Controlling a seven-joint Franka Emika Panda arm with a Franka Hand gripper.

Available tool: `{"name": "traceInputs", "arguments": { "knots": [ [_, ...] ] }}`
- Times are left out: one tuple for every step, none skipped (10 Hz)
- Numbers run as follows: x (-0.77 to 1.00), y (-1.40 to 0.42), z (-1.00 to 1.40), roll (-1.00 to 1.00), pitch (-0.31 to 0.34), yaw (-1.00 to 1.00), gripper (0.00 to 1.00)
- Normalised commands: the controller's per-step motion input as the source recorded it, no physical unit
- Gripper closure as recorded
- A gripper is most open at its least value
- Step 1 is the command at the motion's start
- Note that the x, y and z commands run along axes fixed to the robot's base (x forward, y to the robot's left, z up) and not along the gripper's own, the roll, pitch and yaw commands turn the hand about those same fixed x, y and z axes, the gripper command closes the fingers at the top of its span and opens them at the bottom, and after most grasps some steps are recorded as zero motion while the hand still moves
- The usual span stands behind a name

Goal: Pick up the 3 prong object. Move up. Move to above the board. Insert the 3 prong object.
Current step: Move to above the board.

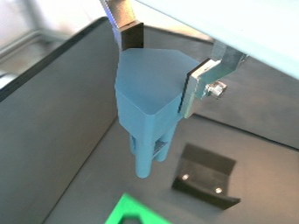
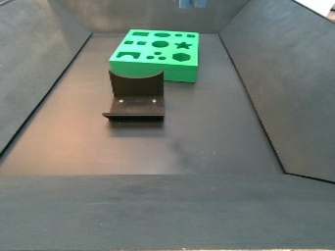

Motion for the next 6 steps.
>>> {"name": "traceInputs", "arguments": {
  "knots": [
    [0.04, -1.00, -0.15, -0.07, 0.240, 1.00, 1.00],
    [0.05, -1.00, -0.14, -0.06, 0.269, 1.00, 1.00],
    [0.06, -1.00, -0.13, -0.03, 0.241, 0.75, 1.00],
    [0.08, -1.00, -0.13, 0.00, 0.185, 0.43, 1.00],
    [0.09, -1.00, -0.13, 0.02, 0.146, 0.26, 1.00],
    [0.11, -0.97, -0.10, 0.03, 0.118, 0.13, 1.00]
  ]
}}
